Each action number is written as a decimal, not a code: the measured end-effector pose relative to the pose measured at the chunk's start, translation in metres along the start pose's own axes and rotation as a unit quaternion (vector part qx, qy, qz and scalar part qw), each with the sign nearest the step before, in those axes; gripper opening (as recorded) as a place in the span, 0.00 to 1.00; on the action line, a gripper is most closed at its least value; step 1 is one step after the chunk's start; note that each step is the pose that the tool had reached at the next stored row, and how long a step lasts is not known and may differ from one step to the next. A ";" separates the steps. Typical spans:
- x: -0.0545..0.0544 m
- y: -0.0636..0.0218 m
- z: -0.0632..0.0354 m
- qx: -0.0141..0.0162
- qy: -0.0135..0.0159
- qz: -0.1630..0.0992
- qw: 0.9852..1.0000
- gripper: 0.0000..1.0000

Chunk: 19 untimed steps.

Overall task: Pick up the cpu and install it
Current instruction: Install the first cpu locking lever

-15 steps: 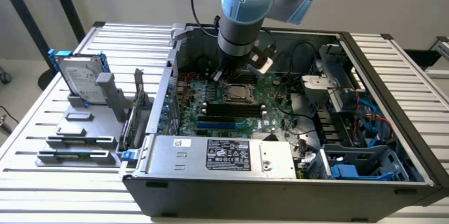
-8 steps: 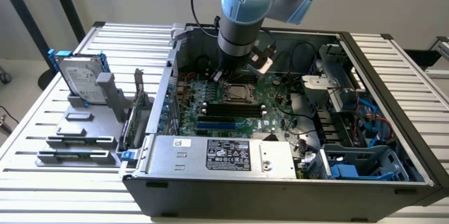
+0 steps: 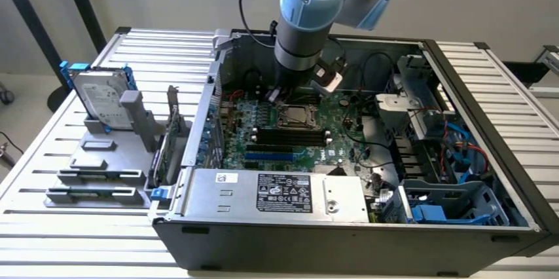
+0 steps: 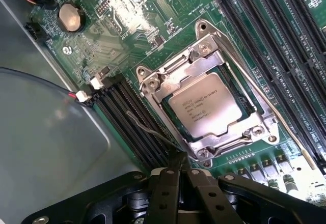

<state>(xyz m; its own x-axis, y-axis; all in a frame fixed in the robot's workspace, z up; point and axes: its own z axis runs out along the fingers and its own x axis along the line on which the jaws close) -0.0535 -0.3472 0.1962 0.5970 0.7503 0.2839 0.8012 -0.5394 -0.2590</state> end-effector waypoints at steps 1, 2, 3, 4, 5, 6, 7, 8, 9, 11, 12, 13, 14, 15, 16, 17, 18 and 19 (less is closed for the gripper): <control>0.000 0.0005 0.0001 0.000 0.000 0.000 1.000 0.11; 0.001 0.0007 0.0003 -0.001 -0.001 0.000 1.000 0.11; 0.001 0.0005 0.0006 -0.002 -0.002 0.000 1.000 0.11; 0.002 0.0003 0.0010 -0.002 -0.003 0.000 1.000 0.11; 0.002 -0.0002 0.0014 -0.002 -0.003 0.000 1.000 0.11; 0.003 -0.0007 0.0020 -0.003 -0.004 0.000 1.000 0.11; 0.004 -0.0011 0.0025 -0.003 -0.004 0.000 1.000 0.11; 0.004 -0.0013 0.0028 -0.003 -0.005 0.000 1.000 0.11; 0.004 -0.0013 0.0028 -0.004 -0.005 0.000 1.000 0.11; 0.004 -0.0012 0.0029 -0.004 -0.005 0.000 1.000 0.11; 0.004 -0.0011 0.0029 -0.004 -0.006 0.000 1.000 0.11; 0.004 -0.0009 0.0029 -0.004 -0.006 0.000 1.000 0.11; 0.005 -0.0005 0.0029 -0.005 -0.006 0.000 1.000 0.11; 0.005 -0.0001 0.0030 -0.005 -0.006 0.000 1.000 0.11; 0.005 0.0005 0.0030 -0.005 -0.006 0.000 1.000 0.11; 0.006 0.0010 0.0030 -0.005 -0.006 0.000 1.000 0.11; 0.006 0.0016 0.0030 -0.005 -0.006 0.000 1.000 0.11; 0.006 0.0022 0.0031 -0.005 -0.006 0.000 1.000 0.11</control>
<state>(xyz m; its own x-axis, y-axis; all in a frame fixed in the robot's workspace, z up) -0.0480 -0.3424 0.1946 0.5970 0.7548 0.2717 0.8012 -0.5435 -0.2503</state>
